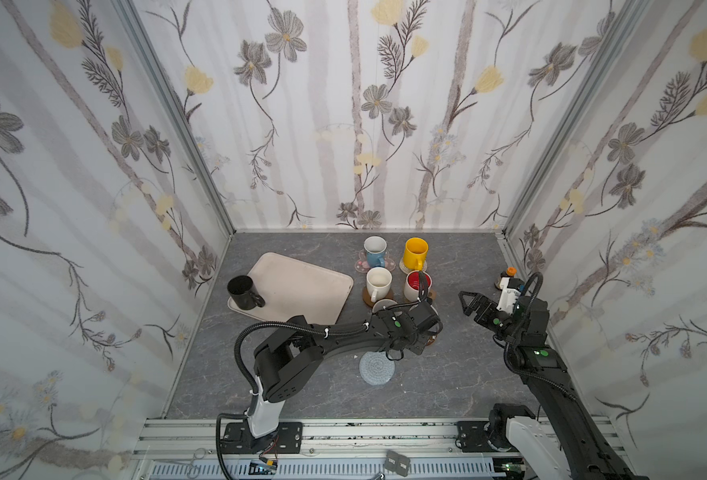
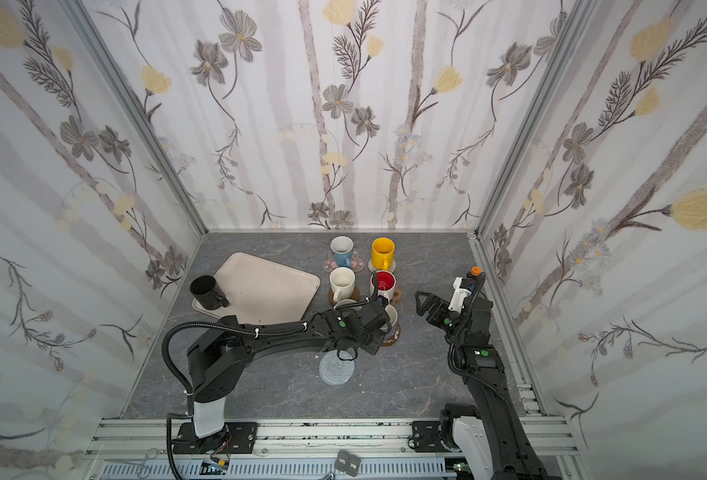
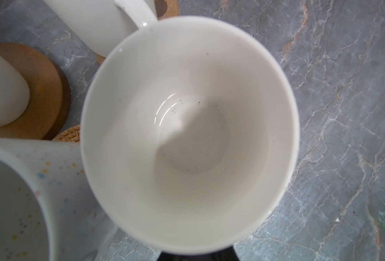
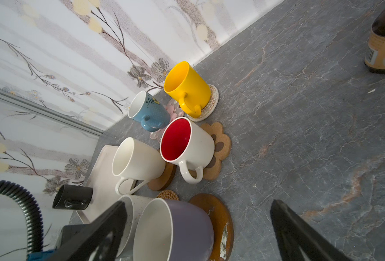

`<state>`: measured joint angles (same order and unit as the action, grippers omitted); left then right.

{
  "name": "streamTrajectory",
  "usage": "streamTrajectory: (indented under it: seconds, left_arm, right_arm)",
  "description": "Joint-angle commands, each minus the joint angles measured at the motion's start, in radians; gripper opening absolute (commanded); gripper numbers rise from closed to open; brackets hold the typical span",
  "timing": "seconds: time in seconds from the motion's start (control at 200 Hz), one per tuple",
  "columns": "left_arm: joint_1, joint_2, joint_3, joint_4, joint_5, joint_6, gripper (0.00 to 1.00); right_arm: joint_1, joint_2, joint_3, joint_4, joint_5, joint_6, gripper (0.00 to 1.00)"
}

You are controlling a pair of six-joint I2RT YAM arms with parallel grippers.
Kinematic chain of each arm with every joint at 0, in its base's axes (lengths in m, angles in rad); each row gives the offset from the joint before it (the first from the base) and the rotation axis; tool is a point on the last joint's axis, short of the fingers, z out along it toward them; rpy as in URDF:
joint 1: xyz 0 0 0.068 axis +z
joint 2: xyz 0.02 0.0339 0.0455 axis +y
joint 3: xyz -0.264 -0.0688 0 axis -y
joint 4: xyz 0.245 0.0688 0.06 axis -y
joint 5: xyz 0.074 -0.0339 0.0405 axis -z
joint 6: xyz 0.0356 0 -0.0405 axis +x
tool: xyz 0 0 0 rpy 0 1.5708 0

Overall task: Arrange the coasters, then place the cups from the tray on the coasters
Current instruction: 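Lower the lavender mug onto the round cork coaster and open left gripper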

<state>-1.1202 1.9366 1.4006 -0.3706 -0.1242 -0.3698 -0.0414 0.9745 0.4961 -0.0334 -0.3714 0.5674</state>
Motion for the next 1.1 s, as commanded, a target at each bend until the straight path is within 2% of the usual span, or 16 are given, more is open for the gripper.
streamTrajectory:
  seconds: [0.0, 0.11, 0.3, 0.565, 0.949, 1.094]
  left_arm:
    - [0.000, 0.007, 0.012, 0.075, -0.029, -0.009, 0.00]
    - [0.000, 0.019, 0.015, 0.076, -0.035, -0.013, 0.00]
    - [0.001, 0.027, 0.017, 0.078, -0.035, -0.019, 0.10]
    - [0.001, 0.019, 0.018, 0.078, -0.042, -0.031, 0.41]
    - [0.003, -0.058, 0.065, 0.075, -0.092, -0.017, 0.61]
    - [0.019, -0.133, 0.072, 0.073, -0.109, -0.011, 0.69]
  right_arm:
    - [-0.001, -0.002, -0.003, 0.042, -0.016, 0.002, 1.00]
    - [-0.002, -0.012, -0.005, 0.049, -0.030, -0.001, 1.00]
    - [-0.002, -0.027, -0.010, 0.055, -0.033, -0.001, 1.00]
    - [-0.002, -0.033, -0.011, 0.059, -0.056, -0.009, 1.00]
    - [0.000, -0.076, 0.008, 0.044, -0.087, -0.043, 1.00]
    - [0.031, -0.135, 0.039, -0.002, -0.020, -0.091, 1.00]
